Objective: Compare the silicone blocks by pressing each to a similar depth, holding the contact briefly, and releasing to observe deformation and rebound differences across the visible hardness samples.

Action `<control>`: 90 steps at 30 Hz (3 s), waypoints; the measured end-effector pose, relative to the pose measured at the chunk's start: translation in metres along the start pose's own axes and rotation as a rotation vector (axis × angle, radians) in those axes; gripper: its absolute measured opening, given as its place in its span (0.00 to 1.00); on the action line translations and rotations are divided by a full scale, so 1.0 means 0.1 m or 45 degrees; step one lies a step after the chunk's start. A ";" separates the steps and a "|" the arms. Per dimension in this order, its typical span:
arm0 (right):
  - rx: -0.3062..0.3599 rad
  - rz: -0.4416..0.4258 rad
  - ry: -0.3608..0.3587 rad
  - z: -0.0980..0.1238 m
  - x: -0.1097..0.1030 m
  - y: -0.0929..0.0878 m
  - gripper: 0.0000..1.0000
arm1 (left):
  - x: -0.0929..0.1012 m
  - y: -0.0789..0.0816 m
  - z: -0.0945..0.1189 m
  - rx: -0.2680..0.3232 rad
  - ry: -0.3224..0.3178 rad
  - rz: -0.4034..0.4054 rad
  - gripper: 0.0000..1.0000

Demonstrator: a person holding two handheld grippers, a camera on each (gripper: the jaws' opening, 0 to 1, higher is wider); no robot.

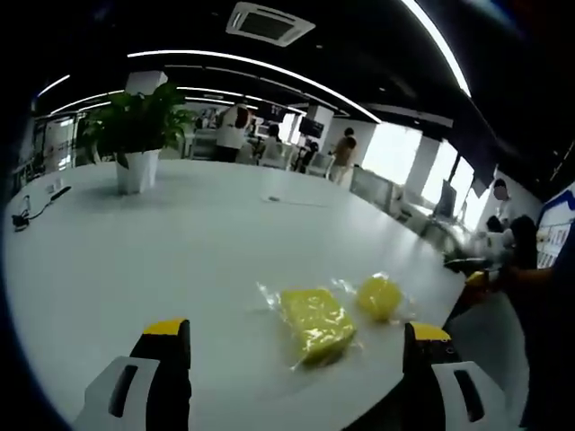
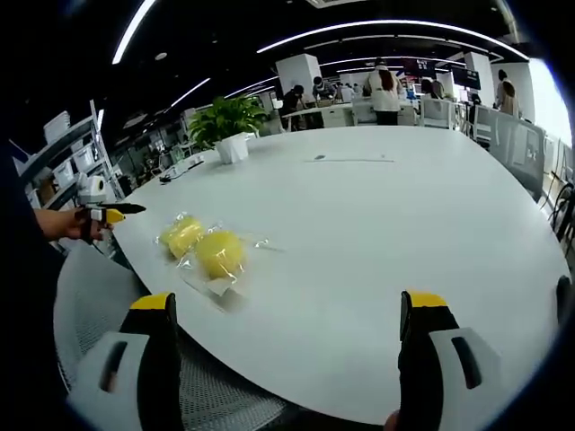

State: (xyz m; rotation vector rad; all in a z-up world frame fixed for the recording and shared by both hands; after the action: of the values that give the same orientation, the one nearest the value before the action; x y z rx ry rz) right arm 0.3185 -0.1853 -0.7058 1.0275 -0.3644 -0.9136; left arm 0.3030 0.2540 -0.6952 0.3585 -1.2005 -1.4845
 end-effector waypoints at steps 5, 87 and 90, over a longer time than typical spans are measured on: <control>0.006 -0.001 -0.001 0.01 -0.01 0.00 0.97 | 0.01 -0.03 0.01 -0.013 -0.001 0.008 1.00; 0.034 0.027 -0.050 0.03 -0.18 0.46 0.97 | -0.30 0.29 -0.63 -0.243 -0.125 0.373 0.87; 0.028 0.019 -0.044 0.02 -0.19 0.42 0.97 | -0.33 0.22 -0.71 -0.256 -0.133 0.430 0.81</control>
State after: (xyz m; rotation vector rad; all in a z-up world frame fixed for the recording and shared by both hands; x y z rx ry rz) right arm 0.3255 -0.1625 -0.6664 1.0288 -0.4115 -0.9164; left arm 0.3805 0.2530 -0.7203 -0.0576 -1.1182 -1.3241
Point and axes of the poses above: the point that each gripper's makers call its tool centre point, and the gripper's own axes: z roughly backward along the fingers, x roughly to its right, y roughly out of its top, the point moved 3 cm from there along z, roughly backward along the fingers, and after that the axes turned 6 degrees about z, right-handed, at the moved point
